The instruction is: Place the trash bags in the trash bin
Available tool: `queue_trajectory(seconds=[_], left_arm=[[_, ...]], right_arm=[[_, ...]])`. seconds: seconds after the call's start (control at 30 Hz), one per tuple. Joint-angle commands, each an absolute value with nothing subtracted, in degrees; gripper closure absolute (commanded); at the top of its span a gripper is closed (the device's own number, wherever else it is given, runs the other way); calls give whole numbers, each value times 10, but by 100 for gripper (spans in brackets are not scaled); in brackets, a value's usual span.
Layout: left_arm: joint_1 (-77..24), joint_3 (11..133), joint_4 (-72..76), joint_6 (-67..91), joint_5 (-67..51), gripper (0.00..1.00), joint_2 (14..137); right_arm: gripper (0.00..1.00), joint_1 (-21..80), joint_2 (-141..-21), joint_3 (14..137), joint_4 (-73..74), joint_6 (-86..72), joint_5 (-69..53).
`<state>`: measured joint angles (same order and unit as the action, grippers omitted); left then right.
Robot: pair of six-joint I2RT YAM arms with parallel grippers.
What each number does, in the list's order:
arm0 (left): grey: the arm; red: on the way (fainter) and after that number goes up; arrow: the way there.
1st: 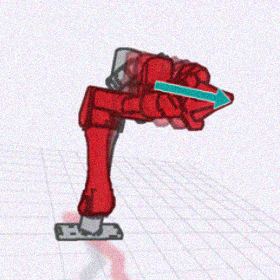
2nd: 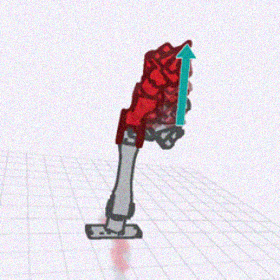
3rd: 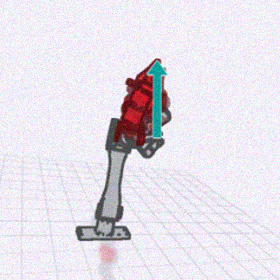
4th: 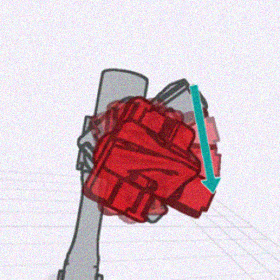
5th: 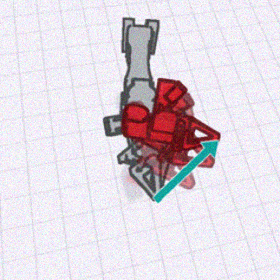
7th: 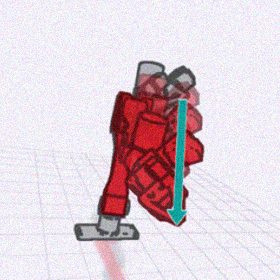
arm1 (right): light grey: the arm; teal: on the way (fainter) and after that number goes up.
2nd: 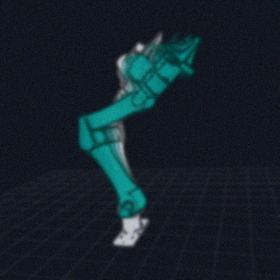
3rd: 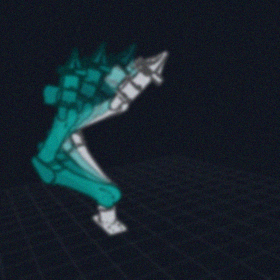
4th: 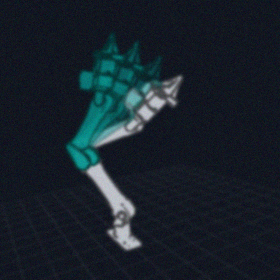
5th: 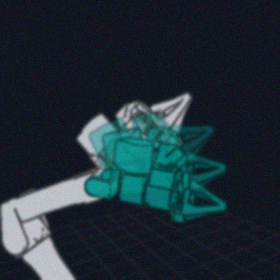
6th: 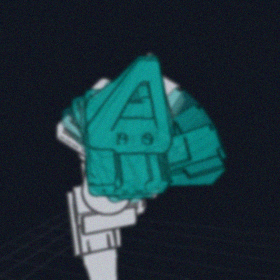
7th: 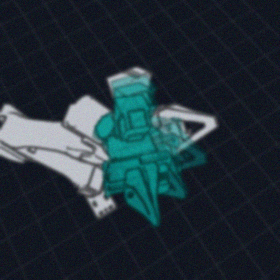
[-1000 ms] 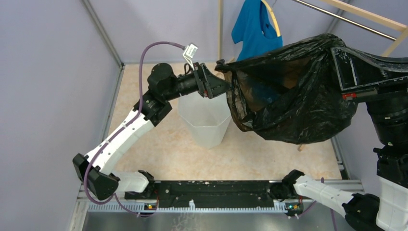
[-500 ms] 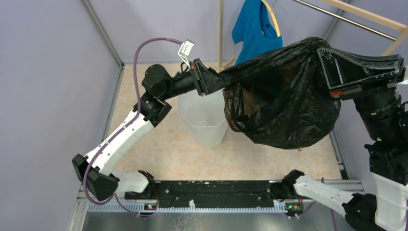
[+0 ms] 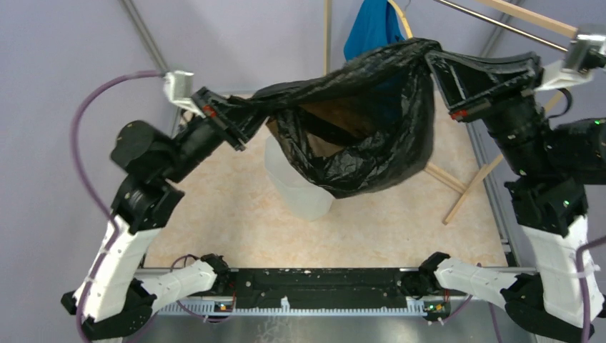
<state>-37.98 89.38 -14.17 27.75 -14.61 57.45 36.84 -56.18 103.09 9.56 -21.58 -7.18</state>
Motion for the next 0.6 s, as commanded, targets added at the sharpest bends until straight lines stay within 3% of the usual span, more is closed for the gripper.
queue_trajectory(seconds=[0.0, 0.23, 0.57], left_arm=[[-380, 935, -236, 209, -46, 100, 545], [-380, 962, -293, 208, -5, 100, 534], [-380, 948, -287, 227, -11, 100, 545]], right_arm=[[100, 366, -613, 1018, 10, -281, -127], [100, 366, -676, 1005, -71, -383, -197], [100, 366, -642, 930, -52, -409, -196]])
